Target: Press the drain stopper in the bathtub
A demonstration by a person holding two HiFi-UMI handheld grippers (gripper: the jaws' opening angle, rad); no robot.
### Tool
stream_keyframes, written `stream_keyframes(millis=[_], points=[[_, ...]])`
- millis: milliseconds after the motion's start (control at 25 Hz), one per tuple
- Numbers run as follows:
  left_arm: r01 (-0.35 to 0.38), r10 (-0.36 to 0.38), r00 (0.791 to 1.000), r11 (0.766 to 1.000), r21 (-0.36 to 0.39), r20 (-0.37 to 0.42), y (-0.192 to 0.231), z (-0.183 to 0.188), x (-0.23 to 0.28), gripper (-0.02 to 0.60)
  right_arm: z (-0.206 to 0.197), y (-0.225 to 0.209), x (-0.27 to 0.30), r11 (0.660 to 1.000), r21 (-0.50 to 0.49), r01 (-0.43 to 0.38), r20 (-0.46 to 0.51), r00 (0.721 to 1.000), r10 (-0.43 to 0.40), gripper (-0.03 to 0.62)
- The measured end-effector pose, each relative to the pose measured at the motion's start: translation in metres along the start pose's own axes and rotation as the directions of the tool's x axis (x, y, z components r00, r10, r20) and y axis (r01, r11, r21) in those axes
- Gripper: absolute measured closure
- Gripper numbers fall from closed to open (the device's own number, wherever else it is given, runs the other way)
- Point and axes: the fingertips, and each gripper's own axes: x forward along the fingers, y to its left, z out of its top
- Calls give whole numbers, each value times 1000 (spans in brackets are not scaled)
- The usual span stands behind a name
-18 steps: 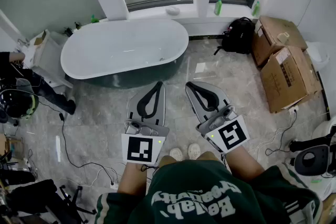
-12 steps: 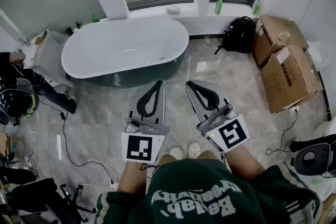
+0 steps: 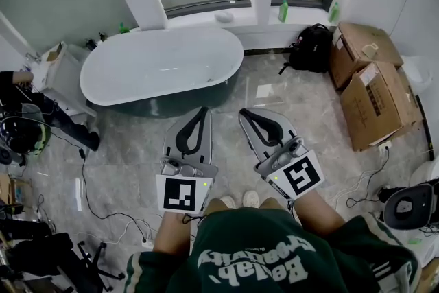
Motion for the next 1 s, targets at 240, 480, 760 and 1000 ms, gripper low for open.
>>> stream_keyframes(millis=[240, 480, 760, 1000], points=[[-21, 21, 1000, 1000, 6, 3, -15, -3, 5, 575, -9, -8, -14, 1000, 2, -24, -1, 1000, 24, 580], [-40, 40, 999, 999, 9, -6, -28, -3, 15, 575, -11, -22, -25, 999, 10, -40, 4, 999, 40, 579], [-49, 49, 999, 999, 10, -13, -27, -7, 16, 575, -18, -25, -26, 999, 23, -41, 4, 999, 40, 579], [-55, 56, 998, 998, 16, -26, -16, -18, 26, 575, -30, -32, -14, 999, 37, -39, 0, 999, 39, 579]])
